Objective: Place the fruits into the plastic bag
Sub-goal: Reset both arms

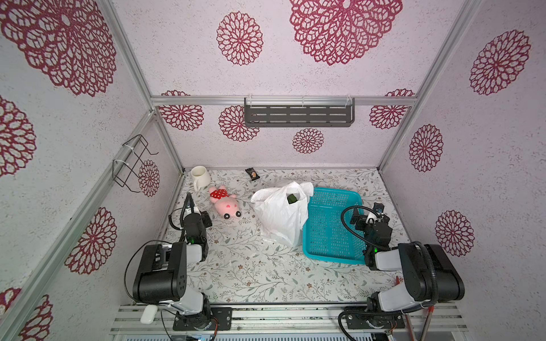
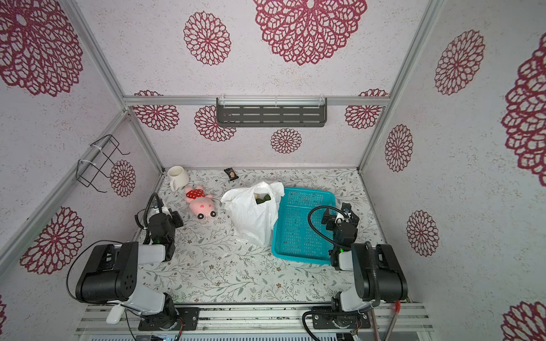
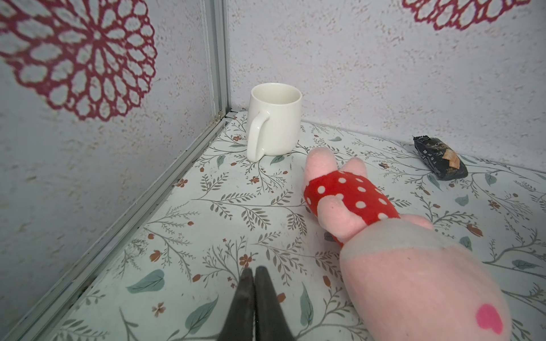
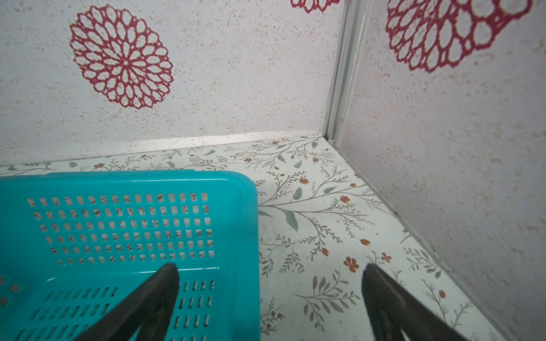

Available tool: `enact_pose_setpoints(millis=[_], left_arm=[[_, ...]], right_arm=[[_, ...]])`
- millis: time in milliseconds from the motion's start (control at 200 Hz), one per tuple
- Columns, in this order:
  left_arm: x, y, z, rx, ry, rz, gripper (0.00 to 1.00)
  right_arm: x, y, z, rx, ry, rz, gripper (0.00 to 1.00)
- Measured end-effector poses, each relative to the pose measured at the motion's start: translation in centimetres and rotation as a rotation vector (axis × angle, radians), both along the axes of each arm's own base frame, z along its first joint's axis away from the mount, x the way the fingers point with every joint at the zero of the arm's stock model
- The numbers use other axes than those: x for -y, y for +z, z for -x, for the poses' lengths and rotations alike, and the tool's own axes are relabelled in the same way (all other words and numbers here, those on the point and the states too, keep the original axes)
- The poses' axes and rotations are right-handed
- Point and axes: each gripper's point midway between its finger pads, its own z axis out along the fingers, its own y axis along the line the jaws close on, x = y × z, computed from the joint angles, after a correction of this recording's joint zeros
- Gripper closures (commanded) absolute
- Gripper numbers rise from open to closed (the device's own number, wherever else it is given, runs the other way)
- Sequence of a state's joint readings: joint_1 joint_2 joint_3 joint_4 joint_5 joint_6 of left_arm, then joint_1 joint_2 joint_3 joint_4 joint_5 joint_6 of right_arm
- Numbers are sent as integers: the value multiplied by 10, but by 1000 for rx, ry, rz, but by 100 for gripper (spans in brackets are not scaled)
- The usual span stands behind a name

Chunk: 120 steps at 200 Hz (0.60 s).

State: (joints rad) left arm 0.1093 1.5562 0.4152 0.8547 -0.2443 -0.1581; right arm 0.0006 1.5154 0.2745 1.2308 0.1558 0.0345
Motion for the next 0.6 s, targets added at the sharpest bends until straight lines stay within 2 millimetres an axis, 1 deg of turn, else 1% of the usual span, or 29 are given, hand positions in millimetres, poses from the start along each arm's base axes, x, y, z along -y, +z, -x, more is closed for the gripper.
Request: enact_pose_setpoints(millis=[5, 15, 600], left_arm=[[0, 0, 0, 0, 0, 0, 5], [0, 0, 0, 1, 0, 0, 0], [0, 0, 0, 1, 1, 2, 1]], right_arm=[[0, 0, 0, 0, 0, 0, 1], [0, 0, 0, 0, 0, 0, 1], [1, 0, 0, -2, -13, 2, 1]])
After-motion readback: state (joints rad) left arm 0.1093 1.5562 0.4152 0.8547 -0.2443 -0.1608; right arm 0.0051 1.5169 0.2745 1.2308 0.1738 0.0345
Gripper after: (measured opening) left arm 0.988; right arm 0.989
